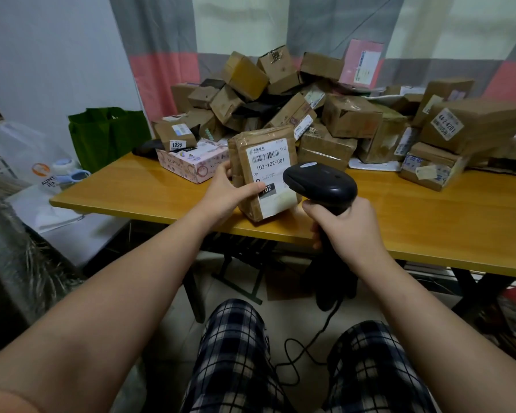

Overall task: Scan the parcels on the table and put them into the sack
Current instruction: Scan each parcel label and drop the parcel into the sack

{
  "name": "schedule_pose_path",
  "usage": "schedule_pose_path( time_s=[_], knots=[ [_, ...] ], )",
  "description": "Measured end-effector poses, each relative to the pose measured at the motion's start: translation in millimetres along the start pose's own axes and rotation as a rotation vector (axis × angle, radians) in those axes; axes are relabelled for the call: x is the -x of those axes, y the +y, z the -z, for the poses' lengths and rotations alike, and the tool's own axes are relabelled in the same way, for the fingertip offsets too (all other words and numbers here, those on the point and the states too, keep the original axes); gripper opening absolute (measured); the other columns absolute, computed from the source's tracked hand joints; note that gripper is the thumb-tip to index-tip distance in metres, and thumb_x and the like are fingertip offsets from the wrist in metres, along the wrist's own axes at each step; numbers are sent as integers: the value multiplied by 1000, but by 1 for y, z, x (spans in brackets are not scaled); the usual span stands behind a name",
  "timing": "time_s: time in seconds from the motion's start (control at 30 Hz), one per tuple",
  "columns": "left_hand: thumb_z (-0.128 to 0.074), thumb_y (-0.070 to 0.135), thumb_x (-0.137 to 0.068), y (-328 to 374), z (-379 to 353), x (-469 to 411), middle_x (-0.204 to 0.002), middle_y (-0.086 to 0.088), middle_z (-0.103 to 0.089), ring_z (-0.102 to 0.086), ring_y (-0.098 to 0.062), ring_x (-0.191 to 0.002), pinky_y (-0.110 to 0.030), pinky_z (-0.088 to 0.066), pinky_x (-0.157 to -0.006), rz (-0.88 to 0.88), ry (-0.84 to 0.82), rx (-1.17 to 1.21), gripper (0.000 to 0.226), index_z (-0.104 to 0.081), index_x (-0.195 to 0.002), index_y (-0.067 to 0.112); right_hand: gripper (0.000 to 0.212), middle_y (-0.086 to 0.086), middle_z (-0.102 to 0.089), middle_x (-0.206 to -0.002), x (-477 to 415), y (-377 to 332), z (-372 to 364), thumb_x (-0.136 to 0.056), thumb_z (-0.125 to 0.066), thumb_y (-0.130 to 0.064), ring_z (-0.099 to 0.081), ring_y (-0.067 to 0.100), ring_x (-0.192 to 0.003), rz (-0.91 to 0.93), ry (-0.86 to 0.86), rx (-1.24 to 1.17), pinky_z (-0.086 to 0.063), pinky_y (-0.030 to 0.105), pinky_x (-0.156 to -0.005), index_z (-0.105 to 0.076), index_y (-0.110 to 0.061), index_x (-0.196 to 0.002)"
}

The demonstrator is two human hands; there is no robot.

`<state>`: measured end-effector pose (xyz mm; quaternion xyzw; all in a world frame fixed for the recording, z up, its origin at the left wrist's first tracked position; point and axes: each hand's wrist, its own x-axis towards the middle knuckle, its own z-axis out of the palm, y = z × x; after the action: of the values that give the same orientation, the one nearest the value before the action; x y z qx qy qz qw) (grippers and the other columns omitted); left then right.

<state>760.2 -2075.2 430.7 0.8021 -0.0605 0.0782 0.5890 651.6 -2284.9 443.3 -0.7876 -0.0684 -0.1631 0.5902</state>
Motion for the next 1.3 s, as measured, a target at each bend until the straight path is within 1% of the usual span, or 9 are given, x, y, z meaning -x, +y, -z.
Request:
schedule_pose_path(
  time_s=[0.23, 0.43, 0.53, 0.7, 0.83, 0.93, 1.07, 1.17, 1.3],
  knots=[
    [-82, 25, -72, 0, 1, -4, -138, -1, -46, -50, -6, -108, -16, -46, -79, 53, 0, 60, 94, -24, -145, 12, 12, 6, -63, -54, -1, -6, 1, -81, -71, -27, -64, 27, -50, -4, 5, -13, -56, 43, -51, -66, -17, -80],
    [-82, 28, -73, 0, 2, -8, -139, -1, -46, -47, 4, -93, -10, -39, -64, 54, 12, 10, 94, -23, -145, 14, 10, 3, -62, -53, 0, -9, 3, -83, -71, -25, -62, 20, -49, 2, -14, -19, -55, 33, -48, -66, -17, -79],
    [-82, 28, -73, 0, 3, -9, -142, -2, -44, -43, -3, -105, -8, -36, -67, 55, 29, -5, 94, -23, -145, 14, 10, 3, -62, -53, 0, -8, 3, -83, -70, -26, -63, 20, -49, 5, -21, -5, -54, 34, -48, -66, -17, -79],
    [-83, 28, -72, -1, 4, -9, -141, -2, -44, -43, -4, -106, -7, -36, -67, 58, 43, -11, 93, -24, -143, 14, 12, 4, -63, -55, 0, -7, 1, -82, -70, -29, -63, 23, -49, 13, -22, 10, -56, 39, -51, -66, -19, -77],
    [-83, 29, -72, 8, 6, -1, -139, 0, -45, -46, 1, -102, -8, -42, -71, 21, 67, -12, 91, -26, -142, 15, 10, 3, -63, -57, 5, -11, -4, -81, -72, -28, -62, 18, -49, 33, -44, -31, -52, 29, -47, -66, -19, -83],
    [-84, 34, -69, 13, 16, 20, -138, 4, -45, -47, -8, -121, -28, -44, -100, -39, 117, -7, 92, -27, -140, 21, 11, 3, -63, -61, 9, -16, -15, -81, -72, -22, -60, 15, -51, 44, -107, -104, -49, 26, -48, -66, -14, -85],
    [-88, 44, -60, 0, 52, 85, -124, 28, -45, -54, 6, -111, -20, -51, -87, -89, 188, 36, 100, -24, -137, 39, 16, -8, -63, -57, 21, -20, -53, -82, -72, -7, -59, 10, -51, 71, -252, -228, -47, 22, -50, -64, -20, -79],
    [-84, 57, -52, -23, 89, 142, -139, 10, -43, -51, -5, -121, -27, -46, -98, -32, 354, -57, 115, -19, -144, 35, 23, -19, -66, -65, 37, -16, -102, -79, -75, -6, -62, -4, -63, 30, -422, -274, -49, 14, -60, -64, -25, -86],
    [-76, 55, -50, -52, 145, 212, -145, 3, -38, -45, -6, -125, -21, -39, -100, 100, 603, -188, 116, -20, -147, 24, 27, -18, -64, -71, 58, -10, -175, -75, -79, -10, -60, -6, -69, -56, -619, -256, -48, 15, -67, -66, -19, -97]
  ],
)
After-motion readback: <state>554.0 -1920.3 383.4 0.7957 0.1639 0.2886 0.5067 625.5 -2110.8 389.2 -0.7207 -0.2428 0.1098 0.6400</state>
